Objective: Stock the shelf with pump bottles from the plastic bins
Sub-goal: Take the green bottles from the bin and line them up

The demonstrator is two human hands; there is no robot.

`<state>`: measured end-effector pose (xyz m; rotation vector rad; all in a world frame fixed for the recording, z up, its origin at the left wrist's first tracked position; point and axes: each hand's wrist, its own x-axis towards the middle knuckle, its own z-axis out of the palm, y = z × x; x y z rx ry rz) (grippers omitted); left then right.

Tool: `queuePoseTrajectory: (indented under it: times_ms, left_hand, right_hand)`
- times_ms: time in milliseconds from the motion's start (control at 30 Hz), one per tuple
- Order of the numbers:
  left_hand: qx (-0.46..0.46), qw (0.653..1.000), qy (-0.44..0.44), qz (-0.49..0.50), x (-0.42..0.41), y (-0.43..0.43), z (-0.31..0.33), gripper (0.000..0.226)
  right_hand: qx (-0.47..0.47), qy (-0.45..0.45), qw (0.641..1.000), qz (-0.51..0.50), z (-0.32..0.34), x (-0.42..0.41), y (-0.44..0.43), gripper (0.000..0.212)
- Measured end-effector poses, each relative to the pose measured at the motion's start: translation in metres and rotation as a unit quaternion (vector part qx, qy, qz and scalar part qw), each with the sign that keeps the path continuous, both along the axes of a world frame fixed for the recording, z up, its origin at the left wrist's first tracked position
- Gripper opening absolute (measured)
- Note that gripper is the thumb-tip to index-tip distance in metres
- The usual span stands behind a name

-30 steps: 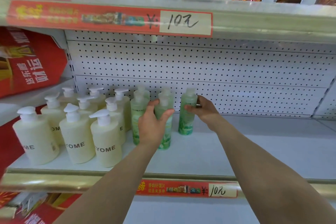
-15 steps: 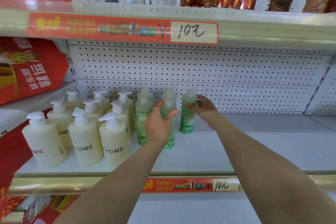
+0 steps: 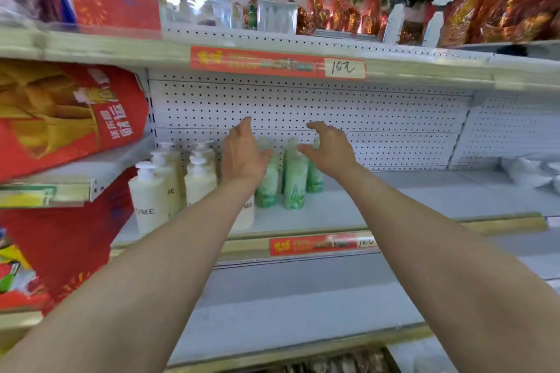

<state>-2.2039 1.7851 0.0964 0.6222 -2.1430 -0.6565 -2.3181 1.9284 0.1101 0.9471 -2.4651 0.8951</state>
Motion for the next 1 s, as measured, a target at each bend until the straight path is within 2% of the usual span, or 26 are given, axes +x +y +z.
queuePoseTrajectory:
  times_ms: [267,467,733,867,1000]
  left_hand:
    - [-0.034,0.996,-0.068,0.041,0.15,-0.046,-0.004,0.065]
    - [-0.041,0.99,-0.122,0.066,0.235,-0.073,-0.036,0.059]
    - [0.007,0.979,-0.185,0.09,0.295,-0.096,-0.103,0.05]
    - [0.041,0.972,-0.212,0.097,0.308,-0.107,-0.153,0.051]
    - [0.117,0.953,-0.262,0.095,0.315,-0.121,-0.221,0.055]
  right_hand:
    - [0.059,0.045,0.997,0.007,0.0,0.151,-0.052,0.064]
    - [0.095,-0.006,0.995,0.019,-0.034,0.228,-0.078,0.068]
    - [0.171,-0.073,0.981,0.047,-0.096,0.279,-0.116,0.071]
    - [0.19,-0.116,0.972,0.071,-0.151,0.287,-0.131,0.07]
    - [0.238,-0.175,0.951,0.089,-0.221,0.285,-0.143,0.07]
